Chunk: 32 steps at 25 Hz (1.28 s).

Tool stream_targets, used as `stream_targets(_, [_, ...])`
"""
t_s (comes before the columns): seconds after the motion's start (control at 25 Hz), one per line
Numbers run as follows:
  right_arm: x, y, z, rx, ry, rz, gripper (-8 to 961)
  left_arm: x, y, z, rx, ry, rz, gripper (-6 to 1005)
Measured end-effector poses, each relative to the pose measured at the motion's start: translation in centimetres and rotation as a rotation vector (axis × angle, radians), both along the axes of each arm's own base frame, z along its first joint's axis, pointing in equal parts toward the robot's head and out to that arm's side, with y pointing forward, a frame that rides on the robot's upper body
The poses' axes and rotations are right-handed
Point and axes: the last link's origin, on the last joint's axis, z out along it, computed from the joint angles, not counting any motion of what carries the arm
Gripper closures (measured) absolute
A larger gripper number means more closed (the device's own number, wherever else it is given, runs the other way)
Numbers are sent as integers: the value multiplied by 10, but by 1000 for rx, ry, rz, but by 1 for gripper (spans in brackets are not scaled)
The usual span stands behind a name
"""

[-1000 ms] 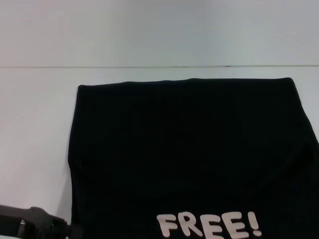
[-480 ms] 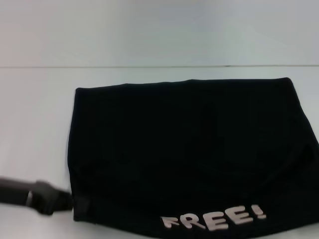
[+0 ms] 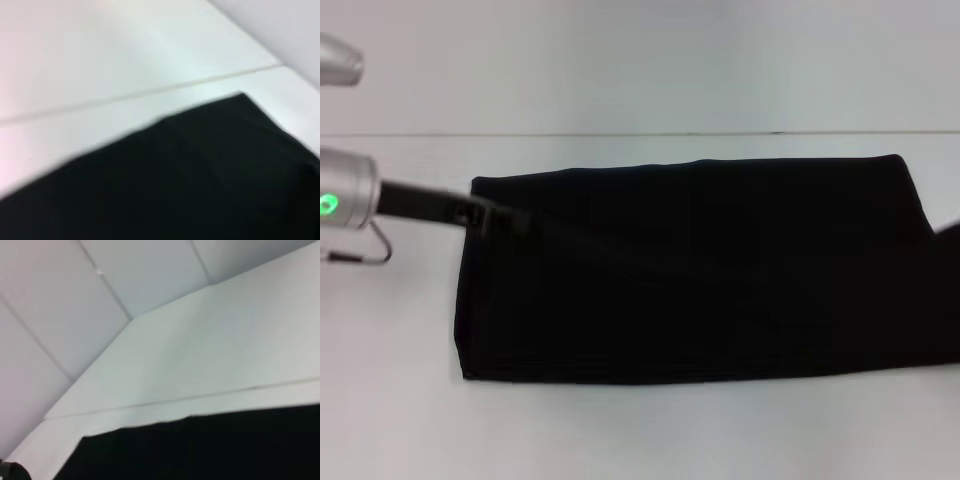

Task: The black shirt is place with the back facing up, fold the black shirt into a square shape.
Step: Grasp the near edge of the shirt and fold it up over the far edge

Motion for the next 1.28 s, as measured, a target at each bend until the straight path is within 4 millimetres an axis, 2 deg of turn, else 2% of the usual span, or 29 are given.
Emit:
stream_targets(0.12, [-11,32,-11,13,-34,-17,916,4,23,-5,92,67,9,999])
stream_targets(0.16, [-15,50,-20,18,-59,-43,917,6,30,-7,123,90,10,999])
stream_targets(0.2, [-15,50,-20,18,-59,-43,917,7,35,-11,149,114,11,999])
stream_targets(0.36, [-25,79,-40,20,-121,-91,917,7,49,-21,228,205,-5,999])
stream_targets(0.56, [-35,108,-64,39,-200,-156,917,5,56,-31,282,297,-29,999])
stream_targets(0.76, [-46,121,-74,64,-238,-158,916,2,59,-34,308,326,-33,999])
stream_targets(0.92, [-56,130,-74,81,-252,-145,916,4,63,-31,337,344,-46,999])
stream_targets(1.28, [-66,146,-51,124,-260,-139,917,17,79,-13,420,363,-73,998])
